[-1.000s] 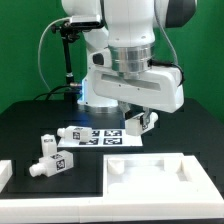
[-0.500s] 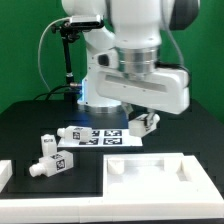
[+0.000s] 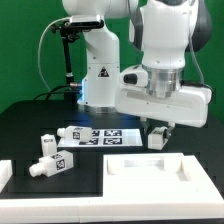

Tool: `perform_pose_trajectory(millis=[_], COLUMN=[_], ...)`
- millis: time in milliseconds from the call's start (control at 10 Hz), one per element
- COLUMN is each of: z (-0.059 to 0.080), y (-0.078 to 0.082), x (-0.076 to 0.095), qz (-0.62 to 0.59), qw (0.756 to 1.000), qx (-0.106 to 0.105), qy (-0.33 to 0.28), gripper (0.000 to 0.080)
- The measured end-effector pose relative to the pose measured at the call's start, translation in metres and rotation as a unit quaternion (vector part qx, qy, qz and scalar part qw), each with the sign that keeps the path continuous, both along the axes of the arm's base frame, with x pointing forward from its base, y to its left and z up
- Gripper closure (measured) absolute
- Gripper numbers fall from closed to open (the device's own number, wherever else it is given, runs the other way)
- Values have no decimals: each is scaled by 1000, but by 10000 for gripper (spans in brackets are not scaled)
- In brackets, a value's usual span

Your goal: Assemble one leg

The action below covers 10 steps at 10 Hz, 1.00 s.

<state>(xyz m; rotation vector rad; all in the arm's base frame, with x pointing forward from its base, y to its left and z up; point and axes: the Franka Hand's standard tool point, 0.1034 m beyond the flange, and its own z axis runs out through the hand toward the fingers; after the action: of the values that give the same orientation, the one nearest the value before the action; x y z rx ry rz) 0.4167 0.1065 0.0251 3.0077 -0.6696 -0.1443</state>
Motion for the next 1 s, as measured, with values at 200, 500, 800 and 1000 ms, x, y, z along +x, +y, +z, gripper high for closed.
perform_pose_trajectory(millis=[200,500,800,1000], z=[1,-2,-5,-5], y=[3,4,7,5], x=[-1,-3,-7,-6], qz=[-14,7,71,78], qw=[1000,1000,997,997], qx=[2,1,4,6], qy=[-5,-3,-22,-27], gripper=[518,518,518,518])
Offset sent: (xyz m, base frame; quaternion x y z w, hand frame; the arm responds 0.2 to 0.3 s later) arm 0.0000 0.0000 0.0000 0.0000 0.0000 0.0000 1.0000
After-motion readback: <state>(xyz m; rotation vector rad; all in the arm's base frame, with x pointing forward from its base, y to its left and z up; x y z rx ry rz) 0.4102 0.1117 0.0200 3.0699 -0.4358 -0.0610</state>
